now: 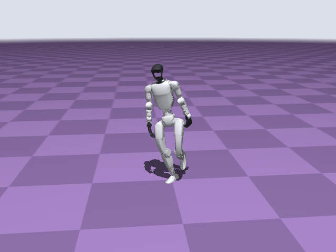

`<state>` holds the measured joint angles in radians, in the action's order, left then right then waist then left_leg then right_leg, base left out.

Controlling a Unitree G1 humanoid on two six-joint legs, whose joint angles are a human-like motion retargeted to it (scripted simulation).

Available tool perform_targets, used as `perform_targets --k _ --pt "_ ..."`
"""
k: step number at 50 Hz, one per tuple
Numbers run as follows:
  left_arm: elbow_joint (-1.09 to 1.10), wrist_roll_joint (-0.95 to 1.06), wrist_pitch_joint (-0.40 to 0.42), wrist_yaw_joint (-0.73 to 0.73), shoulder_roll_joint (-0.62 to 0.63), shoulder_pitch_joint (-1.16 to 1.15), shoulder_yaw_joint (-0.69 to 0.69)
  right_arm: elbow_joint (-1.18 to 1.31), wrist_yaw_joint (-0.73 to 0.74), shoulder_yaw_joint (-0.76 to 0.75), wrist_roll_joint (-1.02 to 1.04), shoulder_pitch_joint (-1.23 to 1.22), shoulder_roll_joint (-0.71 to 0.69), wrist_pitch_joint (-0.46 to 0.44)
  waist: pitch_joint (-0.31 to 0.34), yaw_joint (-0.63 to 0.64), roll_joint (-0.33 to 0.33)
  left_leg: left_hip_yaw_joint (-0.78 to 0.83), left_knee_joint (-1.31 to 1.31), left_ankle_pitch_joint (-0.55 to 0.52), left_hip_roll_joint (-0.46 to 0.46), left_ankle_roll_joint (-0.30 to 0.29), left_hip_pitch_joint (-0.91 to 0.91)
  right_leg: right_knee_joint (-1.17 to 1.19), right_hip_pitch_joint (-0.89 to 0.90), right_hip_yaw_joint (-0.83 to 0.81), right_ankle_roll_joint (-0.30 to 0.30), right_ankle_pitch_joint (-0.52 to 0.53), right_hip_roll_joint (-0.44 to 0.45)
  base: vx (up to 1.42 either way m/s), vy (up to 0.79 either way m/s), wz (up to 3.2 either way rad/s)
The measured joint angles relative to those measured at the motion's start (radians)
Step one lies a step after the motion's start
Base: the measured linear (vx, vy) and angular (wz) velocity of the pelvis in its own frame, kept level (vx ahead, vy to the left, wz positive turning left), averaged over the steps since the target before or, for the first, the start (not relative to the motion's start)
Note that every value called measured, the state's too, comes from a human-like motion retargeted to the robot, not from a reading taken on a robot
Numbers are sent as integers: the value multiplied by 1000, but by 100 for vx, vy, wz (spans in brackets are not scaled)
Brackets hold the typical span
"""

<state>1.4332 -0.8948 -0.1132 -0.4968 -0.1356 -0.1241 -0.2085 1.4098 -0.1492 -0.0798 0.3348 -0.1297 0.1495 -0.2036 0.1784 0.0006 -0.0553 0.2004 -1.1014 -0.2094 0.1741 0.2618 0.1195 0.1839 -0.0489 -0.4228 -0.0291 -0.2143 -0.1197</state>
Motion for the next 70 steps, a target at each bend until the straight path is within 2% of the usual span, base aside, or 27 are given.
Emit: perform_targets --k 3,6,10,12,14,16,18,20,22,24,27,30,33,35,37,40,42,48,52,55,58,60,63,65,66,67,70 --pt "-68 66 7 104 -17 63 51 -56 -41 30 -21 -41 12 28 30 78 17 23 -216 97 -93 0 134 -30 -10 63 -42 -10 59 9 -48 -179" --pt "-132 128 33 198 -23 98 61 -69 -67 43 45 -100 15 2 31 115 53 76 -271 166 -210 0 214 -48 -13 134 -47 -2 118 20 2 -155" --pt "-173 222 83 293 -44 104 30 -87 -67 99 125 -141 -25 -11 14 70 57 165 -56 220 -268 0 255 -61 -13 211 3 32 130 19 43 -119" --pt "-161 260 107 308 -53 114 23 -101 -70 120 130 -132 -39 16 3 46 43 159 165 238 -228 0 267 -60 0 245 33 46 105 15 37 -99" --pt "-133 279 164 298 -56 129 24 -96 -74 107 134 -120 -40 48 -14 26 38 28 427 238 -137 -27 277 -46 26 276 58 48 84 22 28 -101" --pt "-96 302 227 280 -62 134 23 -46 -69 78 139 -122 -43 56 -28 11 48 -256 633 247 -53 -121 259 -29 40 321 68 42 101 44 12 -160" --pt "-63 323 245 256 -56 124 9 37 -49 53 130 -140 -48 11 -38 1 62 -551 747 263 -15 -242 221 -14 45 399 78 43 130 42 10 -241" --pt "-41 338 233 219 -48 108 2 109 -25 45 102 -158 -52 -70 -40 -13 60 -644 785 268 -15 -267 188 -1 49 489 91 50 136 41 21 -277" --pt "-34 310 191 171 -46 101 -2 161 -7 36 65 -175 -52 -128 -47 -59 52 -451 740 338 -62 -187 187 0 53 549 102 61 133 30 22 -234" --pt "-31 251 133 133 -47 96 -3 187 -8 29 36 -177 -51 -130 -54 -126 52 -361 728 353 -96 -148 170 -6 54 581 108 82 137 23 22 -179" --pt "-33 183 55 121 -62 106 9 191 -31 27 -1 -179 -50 -91 -51 -194 45 -243 701 369 -145 -119 152 -7 79 626 136 140 131 6 23 -217" --pt "-45 184 25 166 -92 105 48 163 -57 30 -8 -159 -43 -74 -55 -211 27 -122 747 369 -186 -118 102 14 130 621 199 216 107 0 19 -258" --pt "-62 215 20 244 -124 108 36 126 -41 53 11 -143 -41 -65 -59 -193 6 44 804 373 -221 -114 48 33 177 456 190 264 86 -12 16 -312" --pt "-68 241 15 291 -140 111 13 113 -17 70 23 -133 -42 -52 -63 -172 -3 154 843 376 -237 -108 10 40 189 266 130 238 73 -18 14 -323" --pt "-66 278 9 325 -151 112 -8 114 2 81 36 -121 -43 -44 -74 -147 -9 258 873 381 -248 -107 -25 37 165 2 100 161 45 -16 11 -311" --pt "-55 335 2 370 -151 112 -32 133 9 93 59 -100 -45 -53 -90 -114 -21 401 909 389 -251 -109 -77 32 101 -268 108 111 31 -16 5 -291" --pt "-52 363 0 390 -136 108 -47 152 10 96 78 -89 -45 -62 -98 -92 -24 482 931 394 -248 -115 -115 39 63 -312 111 103 37 -9 6 -291" --pt "-69 391 14 425 -61 82 -52 215 27 81 88 -65 -46 -80 -107 -105 -11 665 992 406 -214 -119 -206 38 -26 -232 89 139 56 -10 -6 -223" --pt "-88 362 25 393 -21 76 -19 224 15 58 71 -36 -49 -80 -115 -155 0 761 1008 420 -182 -128 -238 -14 -76 -256 129 95 46 -8 -14 -155" --pt "-119 296 46 350 -14 77 20 219 6 39 56 -2 -44 -71 -106 -166 5 824 1006 431 -163 -136 -265 -71 -89 -258 66 24 42 -2 -15 -145" --pt "-135 242 41 383 -17 82 53 224 12 22 43 37 -37 -65 -93 -158 -9 893 955 438 -158 -124 -277 -85 -68 -115 42 13 26 0 -17 -126" --pt "-142 230 40 430 -12 79 74 230 6 9 40 66 -30 -70 -89 -155 -23 906 886 425 -168 -93 -270 -91 -66 -93 43 6 -10 5 -12 -87" --pt "-140 240 54 474 -6 69 60 240 -21 5 59 92 -19 -85 -75 -137 -52 801 672 405 -225 -10 -215 -101 -78 -8 34 -11 -34 14 -11 -128" --pt "-127 246 52 468 -13 73 38 247 -18 -11 72 93 -14 -91 -34 -92 -39 694 456 444 -344 0 -192 -119 -129 68 9 -35 16 33 -32 -191" --pt "-121 247 44 462 -12 75 36 245 -12 -24 67 101 -15 -89 -25 -79 -23 618 400 429 -364 0 -148 -137 -136 78 2 -28 37 16 -16 -123" --pt "-116 247 38 456 -9 76 37 244 -7 -35 59 110 -15 -86 -23 -69 -8 529 369 407 -356 0 -91 -153 -135 82 -1 -16 48 -10 14 -40" --pt "-107 242 34 433 6 70 50 239 -12 -47 19 139 -8 -72 -64 -53 13 256 460 324 -182 -27 97 -176 -72 80 20 18 20 -6 25 -12"
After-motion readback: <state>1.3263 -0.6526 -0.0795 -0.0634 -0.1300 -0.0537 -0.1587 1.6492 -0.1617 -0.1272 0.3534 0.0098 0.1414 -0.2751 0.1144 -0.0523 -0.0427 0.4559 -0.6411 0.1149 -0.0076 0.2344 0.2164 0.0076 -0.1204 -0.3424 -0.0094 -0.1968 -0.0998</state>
